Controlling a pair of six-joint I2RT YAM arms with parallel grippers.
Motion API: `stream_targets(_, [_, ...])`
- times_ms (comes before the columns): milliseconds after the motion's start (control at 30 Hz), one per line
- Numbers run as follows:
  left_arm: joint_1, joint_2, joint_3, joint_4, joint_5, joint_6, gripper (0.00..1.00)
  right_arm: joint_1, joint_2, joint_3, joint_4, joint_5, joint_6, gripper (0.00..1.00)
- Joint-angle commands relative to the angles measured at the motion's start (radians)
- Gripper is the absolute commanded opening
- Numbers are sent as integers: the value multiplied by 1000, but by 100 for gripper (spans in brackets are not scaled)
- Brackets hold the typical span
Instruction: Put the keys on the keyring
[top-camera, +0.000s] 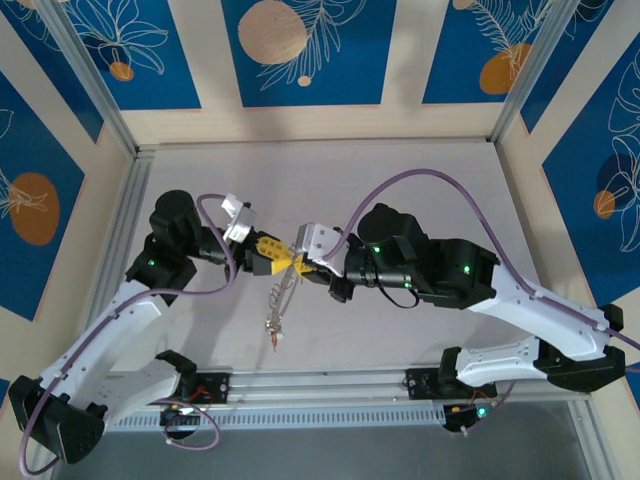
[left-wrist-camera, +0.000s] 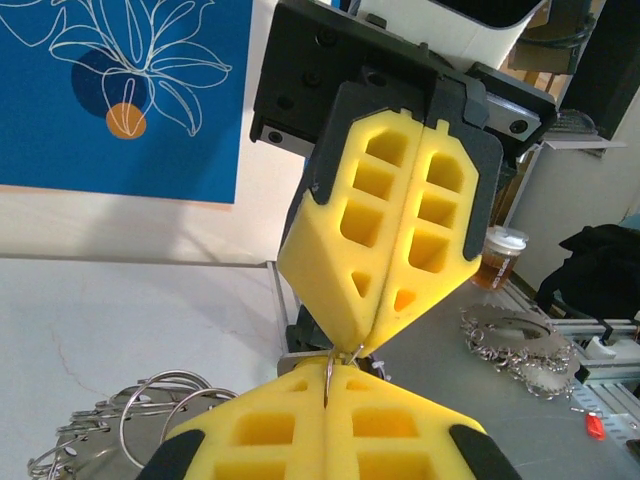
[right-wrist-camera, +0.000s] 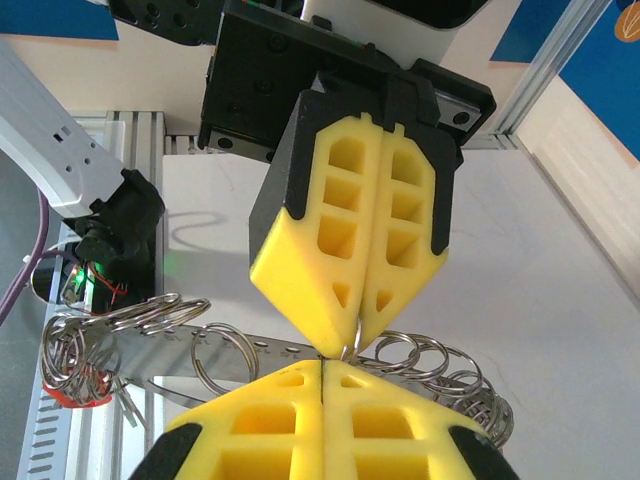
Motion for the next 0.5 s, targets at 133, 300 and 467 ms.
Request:
stream_targets(133, [13,16,36,78,-47,-33,0,10,-20,-27,-12,-40,-37,0])
stream_targets(300, [13,23,40,84,-56,-45,0,14,-43,-85,52,2,-43,0])
stream_targets(467, [12,21,34,103,-63,-57,0,13,-56,-111,74,29,-54,0])
